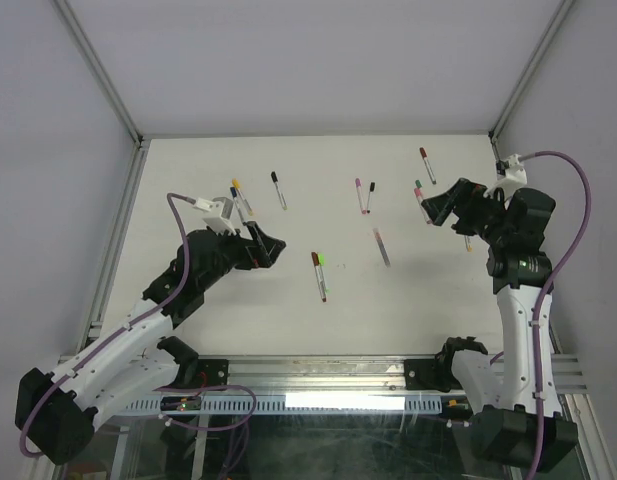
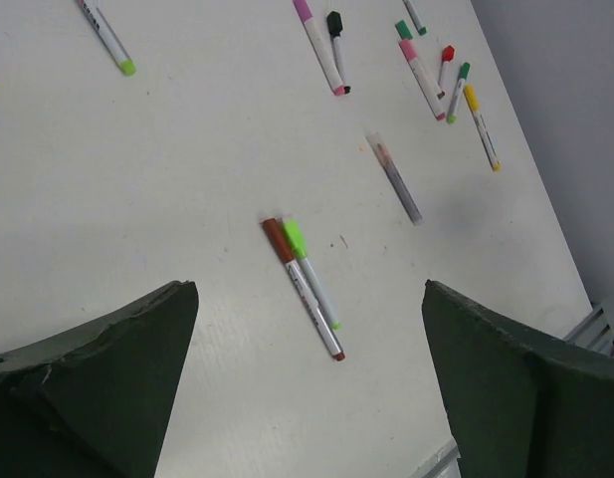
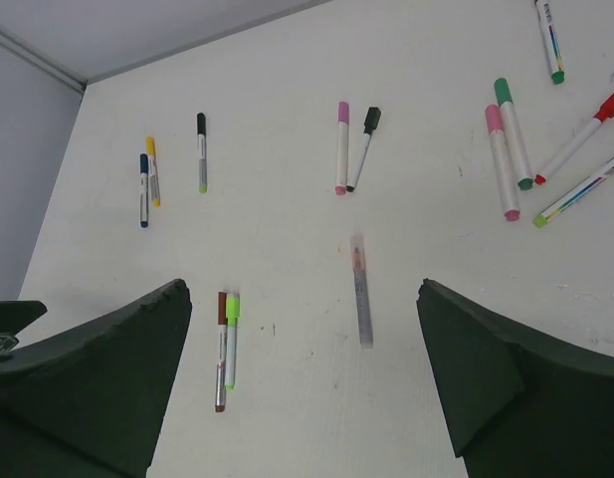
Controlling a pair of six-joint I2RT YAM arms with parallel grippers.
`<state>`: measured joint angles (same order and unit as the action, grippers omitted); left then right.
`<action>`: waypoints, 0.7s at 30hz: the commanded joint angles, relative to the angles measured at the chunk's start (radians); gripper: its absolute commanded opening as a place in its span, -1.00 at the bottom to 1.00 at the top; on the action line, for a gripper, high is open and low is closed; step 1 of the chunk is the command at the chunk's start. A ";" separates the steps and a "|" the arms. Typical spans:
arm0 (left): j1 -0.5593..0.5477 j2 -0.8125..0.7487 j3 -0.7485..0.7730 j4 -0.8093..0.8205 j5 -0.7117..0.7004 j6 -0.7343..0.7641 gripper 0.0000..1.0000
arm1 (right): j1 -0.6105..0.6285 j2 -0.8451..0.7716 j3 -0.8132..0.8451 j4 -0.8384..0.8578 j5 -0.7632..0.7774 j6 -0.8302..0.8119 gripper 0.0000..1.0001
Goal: Open the pen caps
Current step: Pick up the pen from the center of the board.
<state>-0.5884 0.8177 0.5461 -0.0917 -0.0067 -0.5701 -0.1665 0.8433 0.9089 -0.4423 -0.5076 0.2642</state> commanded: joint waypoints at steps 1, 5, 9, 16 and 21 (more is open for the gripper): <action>-0.010 0.006 -0.007 0.107 -0.084 -0.010 0.98 | -0.010 -0.026 0.003 0.087 0.018 0.028 1.00; -0.009 0.036 -0.014 0.144 -0.161 0.005 0.98 | -0.012 -0.031 -0.004 0.108 0.007 0.029 1.00; 0.022 0.099 -0.005 0.191 -0.188 0.014 0.98 | -0.013 -0.039 -0.033 0.152 -0.040 -0.001 1.00; 0.222 0.244 0.017 0.279 -0.063 -0.017 0.98 | 0.002 -0.049 -0.152 0.285 -0.286 -0.175 1.00; 0.298 0.361 0.082 0.266 -0.065 -0.018 0.98 | 0.022 -0.017 -0.147 0.240 -0.430 -0.324 1.00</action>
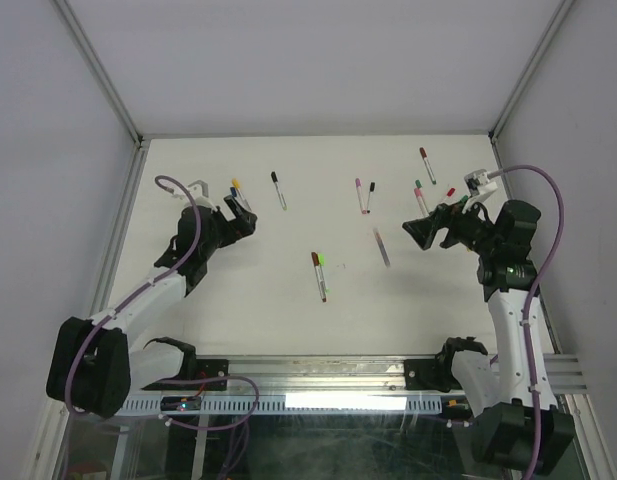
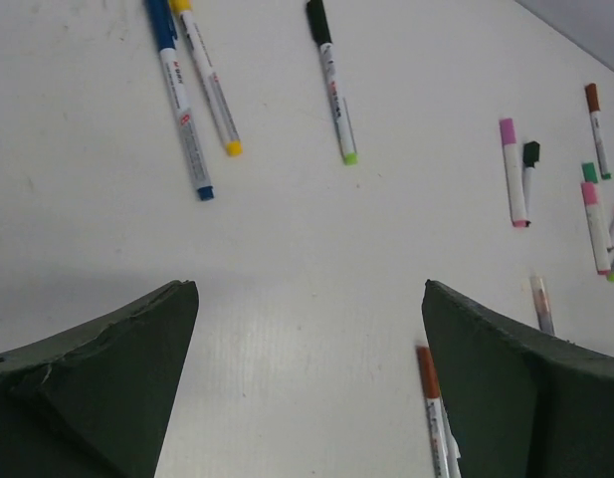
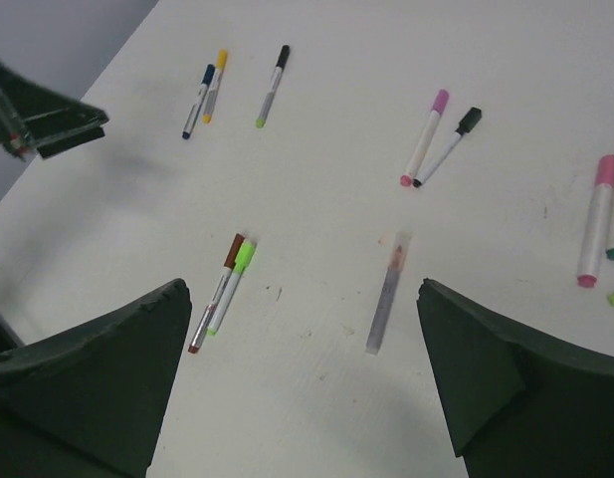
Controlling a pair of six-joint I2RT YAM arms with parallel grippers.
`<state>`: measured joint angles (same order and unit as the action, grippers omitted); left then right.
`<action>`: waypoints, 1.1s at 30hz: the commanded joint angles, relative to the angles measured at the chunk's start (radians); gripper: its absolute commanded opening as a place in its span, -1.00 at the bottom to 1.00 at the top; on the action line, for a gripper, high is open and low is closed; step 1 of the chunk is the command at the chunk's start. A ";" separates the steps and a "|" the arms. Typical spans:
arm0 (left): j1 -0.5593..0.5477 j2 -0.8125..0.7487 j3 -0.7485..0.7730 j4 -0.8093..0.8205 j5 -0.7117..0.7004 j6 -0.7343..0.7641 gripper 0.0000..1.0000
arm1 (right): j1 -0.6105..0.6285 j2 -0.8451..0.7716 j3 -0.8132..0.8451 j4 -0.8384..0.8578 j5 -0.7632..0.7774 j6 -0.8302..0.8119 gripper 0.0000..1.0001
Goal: Open the pen caps
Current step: Pick up the pen from the center of the board.
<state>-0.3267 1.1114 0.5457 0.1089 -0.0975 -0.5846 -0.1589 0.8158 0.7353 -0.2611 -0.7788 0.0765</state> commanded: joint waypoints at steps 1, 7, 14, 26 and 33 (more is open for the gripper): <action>0.039 0.099 0.105 0.048 0.011 0.002 0.98 | 0.016 0.019 0.026 0.057 -0.205 -0.141 1.00; 0.055 0.266 0.241 -0.059 -0.141 0.055 0.98 | 0.028 0.065 0.027 0.021 -0.200 -0.185 1.00; 0.083 0.488 0.397 -0.145 -0.262 0.105 0.92 | 0.051 0.112 0.071 -0.070 -0.037 -0.284 1.00; 0.087 0.704 0.612 -0.279 -0.265 0.126 0.15 | 0.078 0.091 0.062 -0.078 0.015 -0.311 0.99; 0.086 0.779 0.690 -0.343 -0.267 0.153 -0.12 | 0.083 0.085 0.058 -0.077 0.011 -0.311 1.00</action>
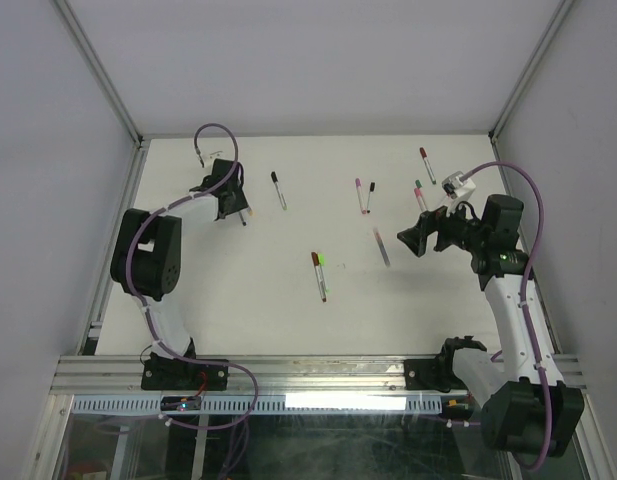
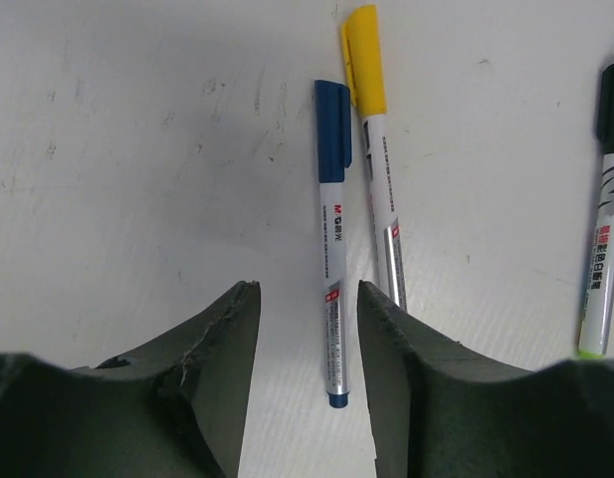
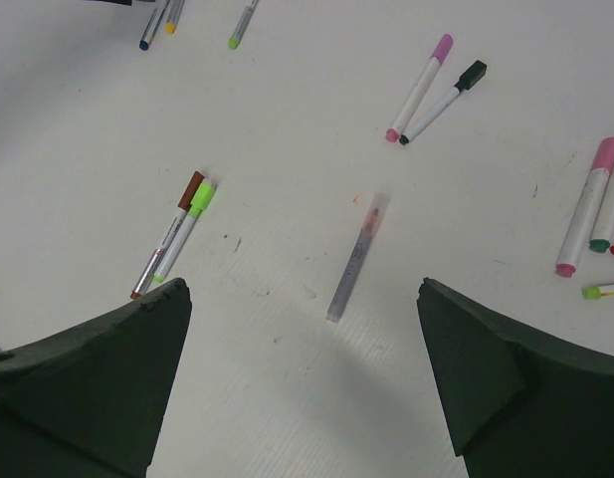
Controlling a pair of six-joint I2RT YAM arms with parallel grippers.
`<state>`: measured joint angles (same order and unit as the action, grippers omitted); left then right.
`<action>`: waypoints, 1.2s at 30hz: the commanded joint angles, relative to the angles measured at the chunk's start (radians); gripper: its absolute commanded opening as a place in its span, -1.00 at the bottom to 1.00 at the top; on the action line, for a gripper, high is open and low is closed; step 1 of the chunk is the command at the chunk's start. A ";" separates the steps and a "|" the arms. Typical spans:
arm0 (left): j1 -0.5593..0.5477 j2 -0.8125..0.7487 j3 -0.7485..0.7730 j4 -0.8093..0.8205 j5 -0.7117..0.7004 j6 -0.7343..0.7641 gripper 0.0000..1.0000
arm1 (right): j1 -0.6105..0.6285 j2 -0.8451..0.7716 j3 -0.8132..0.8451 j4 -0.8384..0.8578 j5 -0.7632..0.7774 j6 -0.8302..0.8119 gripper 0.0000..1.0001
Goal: Open the pen caps
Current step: Pick up the pen from the center of the board.
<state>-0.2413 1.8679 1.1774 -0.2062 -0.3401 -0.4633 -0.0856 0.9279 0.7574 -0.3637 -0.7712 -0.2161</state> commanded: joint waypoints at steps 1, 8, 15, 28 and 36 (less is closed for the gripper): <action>0.002 0.029 0.065 -0.033 -0.018 0.034 -0.14 | 0.010 -0.027 0.036 0.026 0.002 -0.019 0.99; 0.001 0.079 0.115 -0.065 0.031 0.041 -0.13 | 0.013 -0.027 0.029 0.028 -0.011 -0.017 0.99; 0.001 0.106 0.126 -0.091 0.021 0.048 -0.16 | 0.015 -0.027 0.026 0.030 -0.018 -0.016 0.99; 0.000 0.086 0.068 -0.104 0.016 0.045 -0.70 | 0.029 -0.016 0.009 0.050 -0.083 0.014 0.99; 0.000 -0.015 -0.065 -0.048 0.066 0.016 -0.88 | 0.091 0.006 -0.045 0.155 -0.162 0.083 0.99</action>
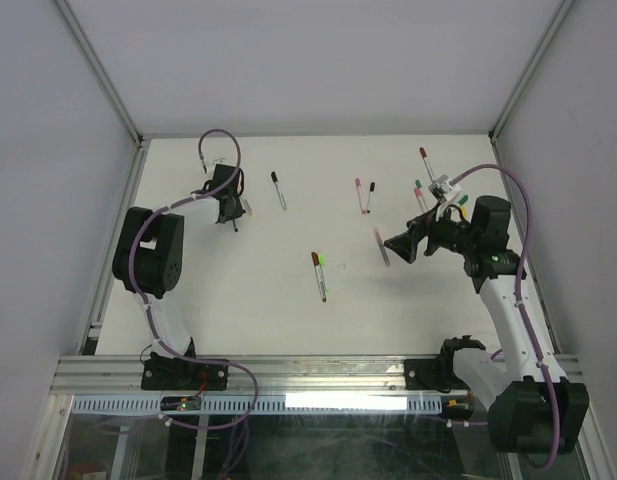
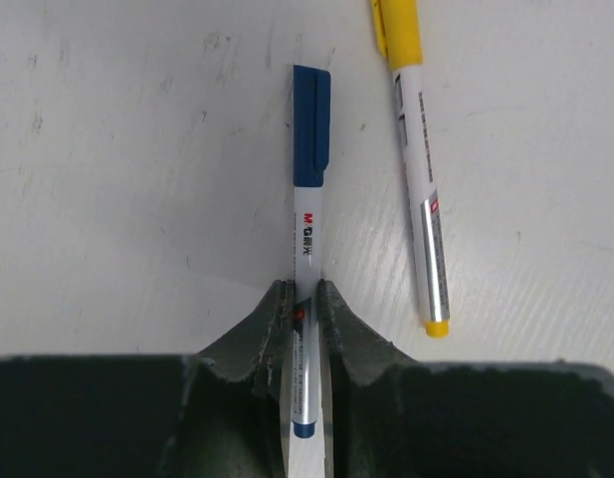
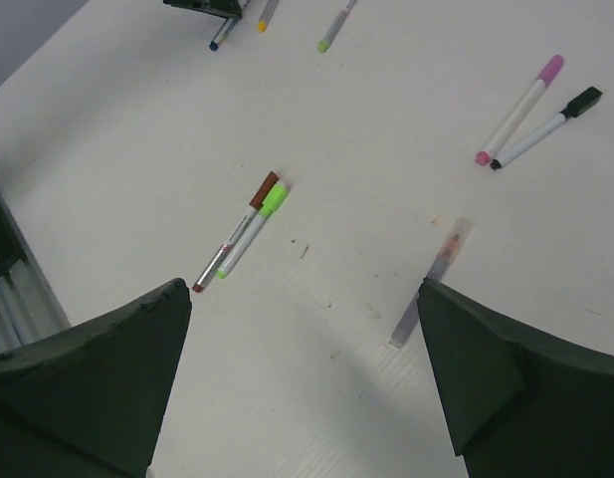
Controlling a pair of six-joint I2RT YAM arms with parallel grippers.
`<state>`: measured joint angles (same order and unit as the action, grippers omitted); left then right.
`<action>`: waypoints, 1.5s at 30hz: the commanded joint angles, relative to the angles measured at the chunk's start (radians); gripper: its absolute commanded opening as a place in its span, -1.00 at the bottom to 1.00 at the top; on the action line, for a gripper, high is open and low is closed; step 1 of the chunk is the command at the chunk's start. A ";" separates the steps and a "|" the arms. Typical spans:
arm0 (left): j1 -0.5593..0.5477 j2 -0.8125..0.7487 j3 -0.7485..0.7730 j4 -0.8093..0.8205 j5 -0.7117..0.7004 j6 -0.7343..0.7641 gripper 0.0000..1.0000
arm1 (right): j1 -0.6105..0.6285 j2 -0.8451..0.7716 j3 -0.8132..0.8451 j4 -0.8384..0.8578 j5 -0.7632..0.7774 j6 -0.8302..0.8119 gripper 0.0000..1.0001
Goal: Open the pen caps
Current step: Pick up the pen from the center of the board.
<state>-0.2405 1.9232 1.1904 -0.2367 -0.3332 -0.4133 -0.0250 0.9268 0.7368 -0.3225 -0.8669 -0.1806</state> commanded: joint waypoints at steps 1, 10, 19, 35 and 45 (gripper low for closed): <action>0.000 -0.086 -0.099 -0.007 0.069 -0.040 -0.89 | 0.035 0.008 -0.038 0.143 -0.092 0.083 0.99; -0.007 -0.223 -0.293 0.105 0.172 -0.094 -0.92 | 0.064 0.034 -0.157 0.468 -0.171 0.358 0.93; -0.063 -0.414 -0.469 0.202 0.256 -0.182 -0.93 | 0.145 0.087 -0.237 0.670 -0.155 0.429 0.92; -0.256 -0.526 -0.531 0.043 0.074 -0.259 -0.91 | 0.247 0.217 -0.223 0.698 -0.112 0.495 0.93; -0.302 -0.501 -0.490 -0.066 -0.019 -0.256 -0.85 | 0.247 0.214 -0.208 0.672 -0.113 0.481 0.92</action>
<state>-0.5247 1.4094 0.6510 -0.2695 -0.2893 -0.6624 0.2188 1.1477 0.4915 0.3122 -0.9833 0.3088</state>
